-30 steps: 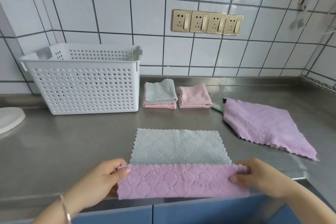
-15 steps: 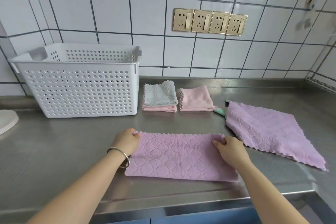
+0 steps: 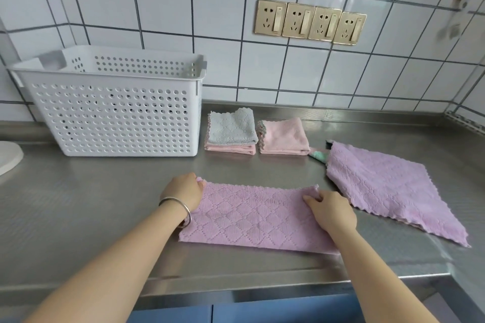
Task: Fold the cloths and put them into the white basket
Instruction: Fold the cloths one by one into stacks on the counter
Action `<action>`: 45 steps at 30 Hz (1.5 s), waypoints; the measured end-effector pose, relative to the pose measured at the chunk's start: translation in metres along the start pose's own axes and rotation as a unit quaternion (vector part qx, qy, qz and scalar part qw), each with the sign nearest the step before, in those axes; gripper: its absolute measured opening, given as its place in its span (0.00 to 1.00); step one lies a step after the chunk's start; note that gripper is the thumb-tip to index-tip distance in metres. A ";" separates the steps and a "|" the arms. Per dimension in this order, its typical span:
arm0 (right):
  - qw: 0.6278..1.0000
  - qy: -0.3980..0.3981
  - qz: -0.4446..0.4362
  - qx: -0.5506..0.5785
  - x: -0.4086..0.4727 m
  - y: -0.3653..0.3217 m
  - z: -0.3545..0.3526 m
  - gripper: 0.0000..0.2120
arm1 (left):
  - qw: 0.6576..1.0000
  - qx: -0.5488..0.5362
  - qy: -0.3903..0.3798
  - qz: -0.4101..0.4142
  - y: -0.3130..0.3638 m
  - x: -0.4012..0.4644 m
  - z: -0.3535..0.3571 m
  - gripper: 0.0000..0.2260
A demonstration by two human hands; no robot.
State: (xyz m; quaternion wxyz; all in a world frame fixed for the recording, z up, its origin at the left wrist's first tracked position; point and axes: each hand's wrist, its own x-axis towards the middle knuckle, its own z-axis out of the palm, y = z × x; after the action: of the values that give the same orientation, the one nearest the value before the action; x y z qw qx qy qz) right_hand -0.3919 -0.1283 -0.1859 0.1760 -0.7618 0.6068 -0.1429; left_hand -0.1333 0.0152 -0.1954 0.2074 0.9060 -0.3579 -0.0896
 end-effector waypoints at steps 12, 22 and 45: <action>0.995 0.012 0.030 0.091 -0.066 0.011 -0.015 0.29 | 0.950 0.129 -0.126 0.256 0.059 -0.060 0.001 0.28; 0.991 -0.074 0.108 0.033 -0.082 0.013 -0.028 0.24 | 0.908 0.216 -0.209 0.291 0.064 -0.079 0.027 0.36; 0.925 0.111 -0.358 0.053 -0.109 -0.056 0.055 0.33 | 0.966 -0.251 -0.058 0.013 0.038 -0.053 -0.036 0.16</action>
State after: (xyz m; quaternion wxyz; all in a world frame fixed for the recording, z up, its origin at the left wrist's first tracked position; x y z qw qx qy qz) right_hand -0.3437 -0.0052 -0.2116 0.0844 -0.8973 0.3007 -0.3120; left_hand -0.1841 0.0381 -0.1452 0.4083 0.8133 -0.3473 -0.2262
